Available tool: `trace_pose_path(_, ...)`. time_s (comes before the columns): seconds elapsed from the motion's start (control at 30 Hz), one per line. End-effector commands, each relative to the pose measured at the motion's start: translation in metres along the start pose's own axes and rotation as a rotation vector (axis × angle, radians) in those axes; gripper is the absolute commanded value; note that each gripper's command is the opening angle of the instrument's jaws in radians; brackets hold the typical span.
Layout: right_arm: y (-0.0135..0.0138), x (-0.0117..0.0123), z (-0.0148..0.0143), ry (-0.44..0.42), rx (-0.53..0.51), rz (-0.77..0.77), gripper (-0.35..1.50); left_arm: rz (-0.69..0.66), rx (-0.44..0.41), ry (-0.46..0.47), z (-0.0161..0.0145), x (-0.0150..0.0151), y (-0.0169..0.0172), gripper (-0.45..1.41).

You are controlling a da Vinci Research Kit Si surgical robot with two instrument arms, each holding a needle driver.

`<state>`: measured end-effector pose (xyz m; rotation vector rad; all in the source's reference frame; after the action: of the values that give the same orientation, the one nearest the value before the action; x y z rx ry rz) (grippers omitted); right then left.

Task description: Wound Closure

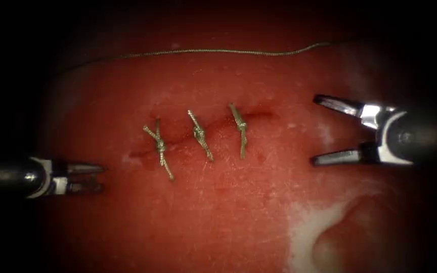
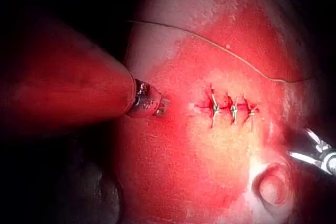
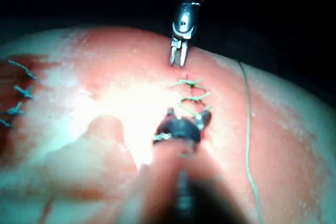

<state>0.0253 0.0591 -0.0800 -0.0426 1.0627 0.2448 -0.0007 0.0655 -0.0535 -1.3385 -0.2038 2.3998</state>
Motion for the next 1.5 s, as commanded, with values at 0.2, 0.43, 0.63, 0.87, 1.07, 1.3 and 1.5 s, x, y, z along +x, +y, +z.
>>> trace_pose_path(0.2,-0.0003,0.0001,0.0008,0.003,-0.004,0.018,1.32,-0.081,0.013,0.004,-0.0014,-0.0029,-0.0007,0.59)
trace_pose_path(0.43,-0.0003,0.0001,0.0009,0.002,-0.005,0.019,1.32,-0.092,-0.021,-0.037,-0.0066,-0.0026,0.0018,0.62)
trace_pose_path(0.63,-0.0002,0.0003,0.0009,0.0,-0.004,0.033,1.32,-0.137,-0.065,-0.064,-0.0094,0.0025,0.0039,0.63)
trace_pose_path(0.87,0.0005,0.0033,-0.0014,-0.004,0.028,0.141,1.35,-0.023,-0.052,0.082,-0.0056,0.0165,0.0034,0.59)
trace_pose_path(1.07,0.0003,0.0037,-0.0026,0.015,0.055,0.237,1.23,-0.009,-0.012,0.129,-0.0014,0.021,0.0015,0.55)
trace_pose_path(1.3,0.0009,0.0027,-0.0026,0.021,0.057,0.262,1.25,0.022,0.014,0.132,0.0019,0.0175,0.0001,0.54)
trace_pose_path(1.5,0.001,0.0025,-0.0028,0.025,0.058,0.261,1.25,0.027,0.033,0.137,0.0016,0.0143,-0.0014,0.55)
